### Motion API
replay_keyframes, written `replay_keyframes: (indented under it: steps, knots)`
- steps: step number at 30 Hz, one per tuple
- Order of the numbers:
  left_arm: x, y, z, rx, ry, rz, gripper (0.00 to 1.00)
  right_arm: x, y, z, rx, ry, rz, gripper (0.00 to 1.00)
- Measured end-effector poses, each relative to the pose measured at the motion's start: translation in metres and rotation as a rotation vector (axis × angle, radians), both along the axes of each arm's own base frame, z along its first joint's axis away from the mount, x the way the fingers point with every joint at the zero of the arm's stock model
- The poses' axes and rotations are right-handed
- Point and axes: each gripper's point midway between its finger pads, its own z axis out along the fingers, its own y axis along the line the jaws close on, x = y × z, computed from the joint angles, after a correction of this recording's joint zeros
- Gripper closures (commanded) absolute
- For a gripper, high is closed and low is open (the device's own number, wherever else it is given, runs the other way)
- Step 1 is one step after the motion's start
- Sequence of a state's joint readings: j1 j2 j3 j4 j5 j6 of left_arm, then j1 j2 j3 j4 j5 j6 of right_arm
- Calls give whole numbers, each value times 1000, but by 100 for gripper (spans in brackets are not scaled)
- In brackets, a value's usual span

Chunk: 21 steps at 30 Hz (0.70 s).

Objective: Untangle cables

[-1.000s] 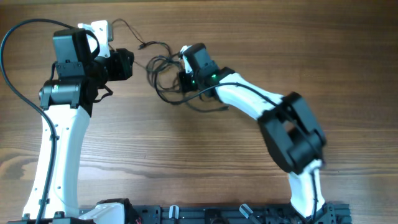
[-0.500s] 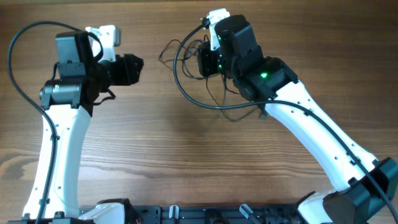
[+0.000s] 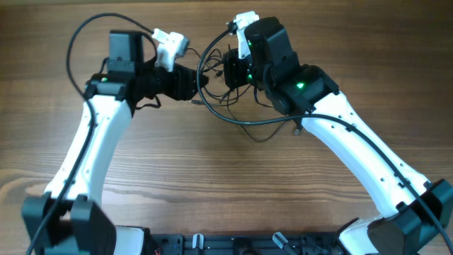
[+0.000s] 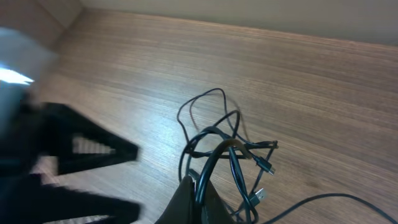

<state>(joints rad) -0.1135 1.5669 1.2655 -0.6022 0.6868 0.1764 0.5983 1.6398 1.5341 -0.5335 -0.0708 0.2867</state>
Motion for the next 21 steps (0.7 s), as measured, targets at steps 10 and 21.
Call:
replay_keyframes:
  steps: [10,21]
  knots:
    - [14,-22,-29,2,12,-52,37,0,4,3,18,-5,15,96]
    - [24,-5,-40,105,0,28,38,0,4,4,19,-8,14,95]
